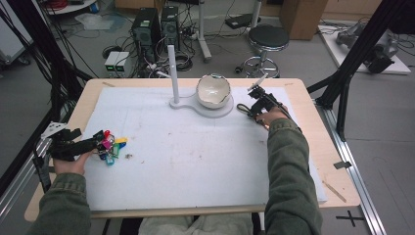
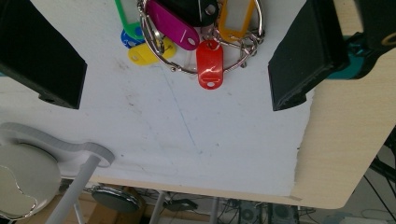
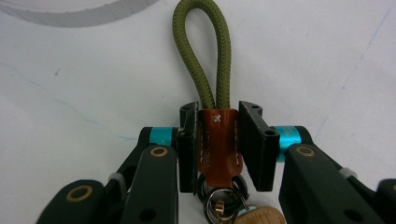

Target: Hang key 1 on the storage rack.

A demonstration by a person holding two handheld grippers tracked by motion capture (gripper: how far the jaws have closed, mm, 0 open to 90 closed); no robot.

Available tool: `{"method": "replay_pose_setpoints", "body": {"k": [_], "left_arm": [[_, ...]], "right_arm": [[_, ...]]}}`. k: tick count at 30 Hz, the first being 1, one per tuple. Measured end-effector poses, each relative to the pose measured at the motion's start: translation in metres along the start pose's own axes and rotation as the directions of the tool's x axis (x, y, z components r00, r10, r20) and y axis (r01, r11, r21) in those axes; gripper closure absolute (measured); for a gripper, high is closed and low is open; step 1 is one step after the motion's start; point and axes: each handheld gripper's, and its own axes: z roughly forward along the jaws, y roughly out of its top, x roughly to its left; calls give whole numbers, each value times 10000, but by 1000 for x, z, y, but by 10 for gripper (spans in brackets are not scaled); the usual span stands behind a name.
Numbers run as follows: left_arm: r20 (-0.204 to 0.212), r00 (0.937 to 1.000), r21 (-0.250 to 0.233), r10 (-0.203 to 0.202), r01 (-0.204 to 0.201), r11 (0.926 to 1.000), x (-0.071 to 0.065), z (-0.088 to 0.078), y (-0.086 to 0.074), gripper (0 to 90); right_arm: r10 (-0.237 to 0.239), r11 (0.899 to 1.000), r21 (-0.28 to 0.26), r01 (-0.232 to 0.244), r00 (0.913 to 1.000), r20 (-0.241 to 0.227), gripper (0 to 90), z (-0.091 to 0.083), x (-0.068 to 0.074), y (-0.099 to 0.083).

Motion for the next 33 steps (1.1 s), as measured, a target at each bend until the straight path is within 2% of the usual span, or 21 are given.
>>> {"method": "replay_pose_setpoints", "body": {"k": [11,18,22,25,28,33], "left_arm": [[-10,10000,16,14,-14,10000,0,1,0,49],[-70,9999,-48,-98,98,9999,2,1,0,49],[-20,9998,-124,-201,201,9997,1,1,1,49],[-25,9998,-108,-200,200,9997,1,1,1,49],[-6,9999,-127,-157,157,9998,1,1,1,49],[-15,10000,34,-52,52,10000,0,1,1,49]], "right_arm": [[83,9981,-608,-78,9999,77,693,-28,2,-4],[-89,9921,-1255,73,9999,-116,691,-47,14,-4],[-220,9917,-1269,210,9997,-66,689,-52,17,-4],[-123,9901,-1402,115,9999,-47,690,-60,20,-5],[-2,9856,-1690,-16,9999,-109,690,-71,20,-8],[207,9726,-2308,-266,9994,-277,691,-94,16,-12]]}}
